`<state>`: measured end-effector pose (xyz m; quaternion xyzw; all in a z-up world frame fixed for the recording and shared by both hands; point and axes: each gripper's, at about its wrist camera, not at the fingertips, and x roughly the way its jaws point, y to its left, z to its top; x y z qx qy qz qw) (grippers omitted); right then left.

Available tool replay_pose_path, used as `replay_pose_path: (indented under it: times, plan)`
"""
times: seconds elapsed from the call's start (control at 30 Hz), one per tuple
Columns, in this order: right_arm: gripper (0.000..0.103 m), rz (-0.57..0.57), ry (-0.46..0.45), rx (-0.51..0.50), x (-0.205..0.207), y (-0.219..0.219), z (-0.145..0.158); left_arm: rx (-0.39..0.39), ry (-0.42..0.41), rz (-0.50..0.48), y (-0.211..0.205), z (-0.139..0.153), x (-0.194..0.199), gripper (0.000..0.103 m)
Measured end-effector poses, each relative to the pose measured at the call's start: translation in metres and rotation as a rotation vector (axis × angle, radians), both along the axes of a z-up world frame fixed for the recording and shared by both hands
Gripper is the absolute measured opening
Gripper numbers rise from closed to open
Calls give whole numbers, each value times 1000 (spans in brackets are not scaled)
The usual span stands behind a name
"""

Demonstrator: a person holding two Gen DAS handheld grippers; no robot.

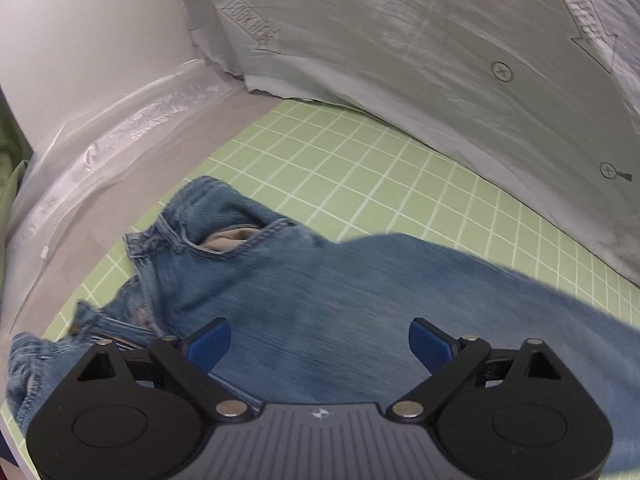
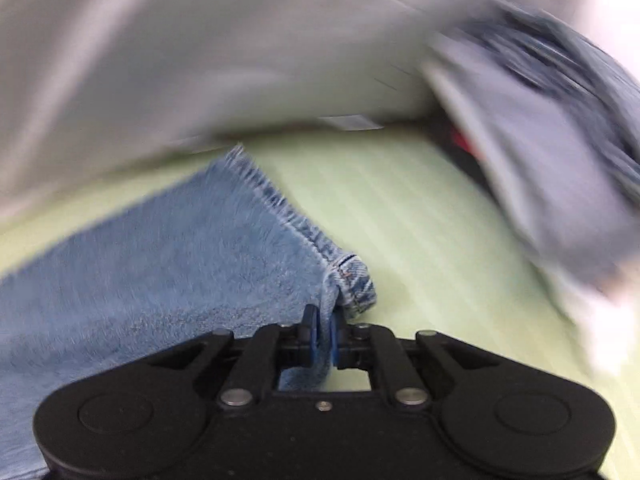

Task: Fold clothes
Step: 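Lift the jeans waist with the left tool while the right tool releases the leg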

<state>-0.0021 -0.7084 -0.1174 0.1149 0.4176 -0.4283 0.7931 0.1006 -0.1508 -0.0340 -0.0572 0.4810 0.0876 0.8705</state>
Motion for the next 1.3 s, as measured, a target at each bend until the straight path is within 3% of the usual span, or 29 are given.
replay_pose_path:
  times: [0.07,0.17,0.2,0.3,0.37,0.5,0.7,0.77,0.87,0.9,0.97,1.07,1.13,1.2,1.27,1.3]
  plan:
    - [21,-1,53,-43,-10,8,1,-6,5,30,12,0,3,96]
    - [50,-4,118,-138,-10,20,13,-10,8,83,32,1,9,96]
    - [60,0,96,-147,-6,23,20,-13,0,97,39,2,12,96]
    - [76,43,-8,-114,15,34,35,-12,-18,119,59,4,27,96]
    - [79,79,-70,-67,36,40,41,-11,-19,129,71,1,43,96]
    - [79,105,-109,-3,83,57,41,-67,2,175,93,-17,82,96]
    - [82,48,-146,49,112,70,39,-174,49,300,110,-56,118,94]
    - [82,48,-132,44,113,72,37,-197,65,333,114,-68,125,84]
    - [82,49,-112,41,115,74,33,-200,56,380,120,-74,130,45]
    - [82,49,-106,41,116,74,32,-221,36,387,124,-72,131,8]
    - [82,50,-92,39,117,75,29,-222,-15,383,130,-62,137,3]
    - [82,58,-70,28,119,77,25,-177,-106,365,140,-38,148,2]
    - [82,74,-59,4,120,77,25,-101,-196,391,152,-21,151,2]
    - [82,76,-59,1,117,75,25,-103,-256,426,165,-15,153,3]
    - [82,75,-62,6,115,72,24,-123,-247,453,169,-16,154,15]
    - [82,70,-63,12,113,70,23,-121,-232,461,168,-16,154,35]
